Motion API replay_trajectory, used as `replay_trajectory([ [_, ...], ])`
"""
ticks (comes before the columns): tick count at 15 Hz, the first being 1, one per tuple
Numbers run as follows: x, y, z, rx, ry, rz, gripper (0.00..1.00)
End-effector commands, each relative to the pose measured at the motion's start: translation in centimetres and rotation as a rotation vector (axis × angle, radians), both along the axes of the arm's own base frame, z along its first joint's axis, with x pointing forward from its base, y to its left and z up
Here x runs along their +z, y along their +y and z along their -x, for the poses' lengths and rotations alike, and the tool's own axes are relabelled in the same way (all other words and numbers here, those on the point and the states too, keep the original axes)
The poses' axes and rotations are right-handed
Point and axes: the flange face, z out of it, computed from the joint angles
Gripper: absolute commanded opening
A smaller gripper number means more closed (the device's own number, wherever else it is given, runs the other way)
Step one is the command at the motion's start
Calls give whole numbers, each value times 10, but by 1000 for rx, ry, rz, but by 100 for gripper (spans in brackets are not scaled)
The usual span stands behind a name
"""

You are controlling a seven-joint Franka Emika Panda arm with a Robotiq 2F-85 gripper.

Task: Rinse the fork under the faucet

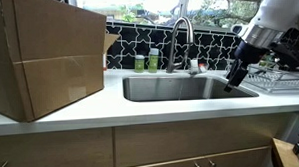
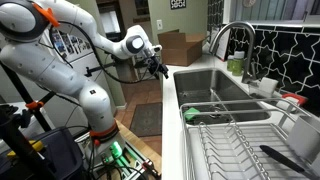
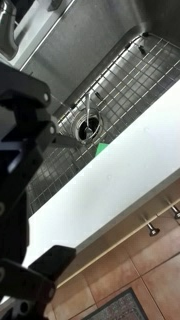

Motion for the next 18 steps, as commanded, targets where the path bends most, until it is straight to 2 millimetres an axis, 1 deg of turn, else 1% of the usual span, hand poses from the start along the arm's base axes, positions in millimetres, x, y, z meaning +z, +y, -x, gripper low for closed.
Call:
replay_trajectory([
  [1,0,0,0,0,1,0,100],
  [5,0,0,0,0,1,0,100],
  [6,4,-9,-11,-54,0,-11,100],
  [7,9,-23,-20,-124,-1,-33,100],
  [8,15,-37,-31,-187,-16,-53,100],
  [10,33,-73,-56,-282,-65,-84,100],
  [12,45,-100,-85,-379,-102,-122,100],
  [13,46,-108,-99,-431,-120,-133,100],
  [14,44,-111,-113,-479,-124,-158,100],
  [15,37,-111,-129,-499,-109,-184,100],
  [17,20,-107,-155,-526,-80,-238,100],
  [18,40,-108,-123,-484,-112,-186,100],
])
